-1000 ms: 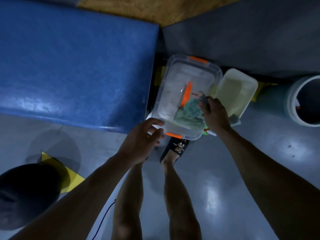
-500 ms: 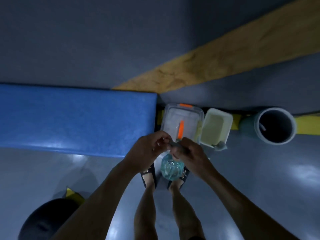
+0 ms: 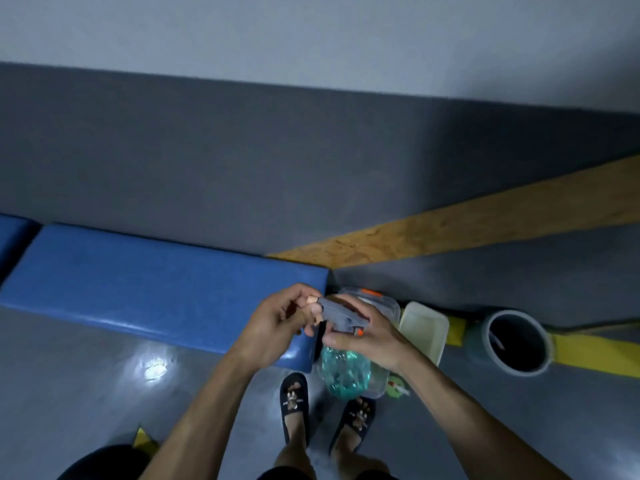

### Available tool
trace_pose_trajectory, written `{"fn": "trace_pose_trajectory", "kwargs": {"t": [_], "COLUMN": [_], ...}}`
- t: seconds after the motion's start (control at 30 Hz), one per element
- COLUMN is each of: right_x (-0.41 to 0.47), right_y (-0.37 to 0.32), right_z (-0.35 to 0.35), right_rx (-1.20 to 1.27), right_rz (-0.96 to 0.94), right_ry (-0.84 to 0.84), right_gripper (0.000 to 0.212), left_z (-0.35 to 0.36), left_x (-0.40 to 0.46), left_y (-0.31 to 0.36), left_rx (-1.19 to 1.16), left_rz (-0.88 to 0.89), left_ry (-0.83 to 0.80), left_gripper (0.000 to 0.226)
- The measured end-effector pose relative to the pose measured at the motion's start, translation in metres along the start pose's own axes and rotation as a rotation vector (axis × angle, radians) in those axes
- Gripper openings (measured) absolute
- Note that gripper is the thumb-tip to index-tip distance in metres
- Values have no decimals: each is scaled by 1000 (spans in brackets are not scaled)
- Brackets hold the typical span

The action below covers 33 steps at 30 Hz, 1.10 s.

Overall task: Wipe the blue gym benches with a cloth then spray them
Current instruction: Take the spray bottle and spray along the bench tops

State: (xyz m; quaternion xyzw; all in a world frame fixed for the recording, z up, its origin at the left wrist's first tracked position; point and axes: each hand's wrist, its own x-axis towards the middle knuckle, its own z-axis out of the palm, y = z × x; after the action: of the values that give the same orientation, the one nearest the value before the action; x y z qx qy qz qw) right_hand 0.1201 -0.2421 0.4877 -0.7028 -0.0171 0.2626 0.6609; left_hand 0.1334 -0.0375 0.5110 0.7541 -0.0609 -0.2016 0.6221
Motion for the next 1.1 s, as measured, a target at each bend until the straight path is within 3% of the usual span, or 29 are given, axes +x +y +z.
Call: {"fn": "trace_pose_trajectory", "kwargs": {"t": [0.13,0.27,0.47,0.73,1.1], "right_x": [-6,-9,-5,-9,-12], "right_y": [-26,-41,-54,-64,-64], "right_z": [11,14,18,22,24], "right_rx": [-142,-210,-226,-224,-259], "right_rz": [24,27,-5,28,40], "right_ry": [-82,-83,-81,-90,-84], "right_gripper": [15,20,34,16,24], "left_z": [0,-8,-12,-15,-18], "left_x": [-16,-21,-22,-25,-21], "left_y": [20,35,47,49,38], "left_rx": [-102,-137,1,130,185], "left_rz": [-4,0,81,126,97], "left_ry": [-15,0,-27,-14,-92], "left_gripper": [19,24,21,28,32]}}
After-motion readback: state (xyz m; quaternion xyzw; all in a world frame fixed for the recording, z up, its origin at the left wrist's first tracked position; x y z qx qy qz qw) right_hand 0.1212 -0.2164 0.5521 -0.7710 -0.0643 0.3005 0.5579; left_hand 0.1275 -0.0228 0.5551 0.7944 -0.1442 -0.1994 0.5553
